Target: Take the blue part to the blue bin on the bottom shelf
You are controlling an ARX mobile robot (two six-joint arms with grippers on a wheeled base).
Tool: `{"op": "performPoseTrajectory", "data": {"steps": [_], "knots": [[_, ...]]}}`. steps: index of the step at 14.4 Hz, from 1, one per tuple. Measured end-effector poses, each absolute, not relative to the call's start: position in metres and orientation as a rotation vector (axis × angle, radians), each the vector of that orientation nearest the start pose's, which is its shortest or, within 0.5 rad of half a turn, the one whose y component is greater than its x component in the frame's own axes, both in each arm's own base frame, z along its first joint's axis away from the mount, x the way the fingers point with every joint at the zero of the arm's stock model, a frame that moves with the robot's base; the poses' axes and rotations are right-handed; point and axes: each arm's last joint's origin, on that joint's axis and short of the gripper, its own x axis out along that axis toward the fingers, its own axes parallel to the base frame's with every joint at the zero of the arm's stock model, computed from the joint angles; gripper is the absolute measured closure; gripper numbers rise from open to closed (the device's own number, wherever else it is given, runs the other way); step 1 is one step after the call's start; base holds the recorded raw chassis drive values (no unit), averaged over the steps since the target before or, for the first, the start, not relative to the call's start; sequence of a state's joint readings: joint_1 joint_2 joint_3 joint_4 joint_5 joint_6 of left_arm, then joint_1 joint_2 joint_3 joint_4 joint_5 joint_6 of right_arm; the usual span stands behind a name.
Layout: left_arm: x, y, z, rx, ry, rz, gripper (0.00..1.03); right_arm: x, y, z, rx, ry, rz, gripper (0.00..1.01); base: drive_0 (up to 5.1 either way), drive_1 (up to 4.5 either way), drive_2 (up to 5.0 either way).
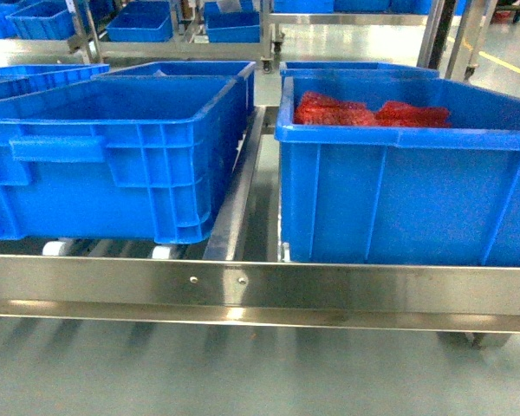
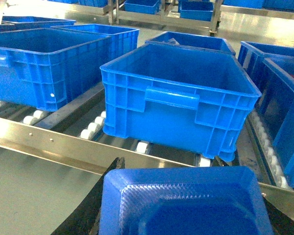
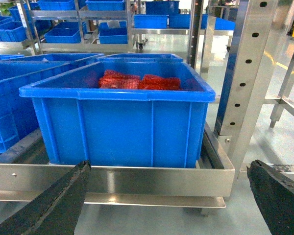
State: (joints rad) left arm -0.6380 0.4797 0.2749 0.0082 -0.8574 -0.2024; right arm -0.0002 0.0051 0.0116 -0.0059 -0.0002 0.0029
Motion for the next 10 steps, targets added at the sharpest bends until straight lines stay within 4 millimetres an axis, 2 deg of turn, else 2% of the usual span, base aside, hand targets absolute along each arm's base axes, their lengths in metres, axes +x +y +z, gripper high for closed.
{"op": "performPoseTrajectory", "data": {"steps": [5,10], "knots": [[0.1118,-0.0557,0.2173,-0.068,0.122,0.231,0.6,0.0973,0.0,0.1664,0.002,0.0,0.0,0.03,0.0,0.0,0.0],[0.1117,-0.0556,0.2178,-0.071,0.118,0.231,0.6,0.0973,0.0,0.1666,0.002,-0.002,0.0,0.03,0.0,4.28,-4.3]]}}
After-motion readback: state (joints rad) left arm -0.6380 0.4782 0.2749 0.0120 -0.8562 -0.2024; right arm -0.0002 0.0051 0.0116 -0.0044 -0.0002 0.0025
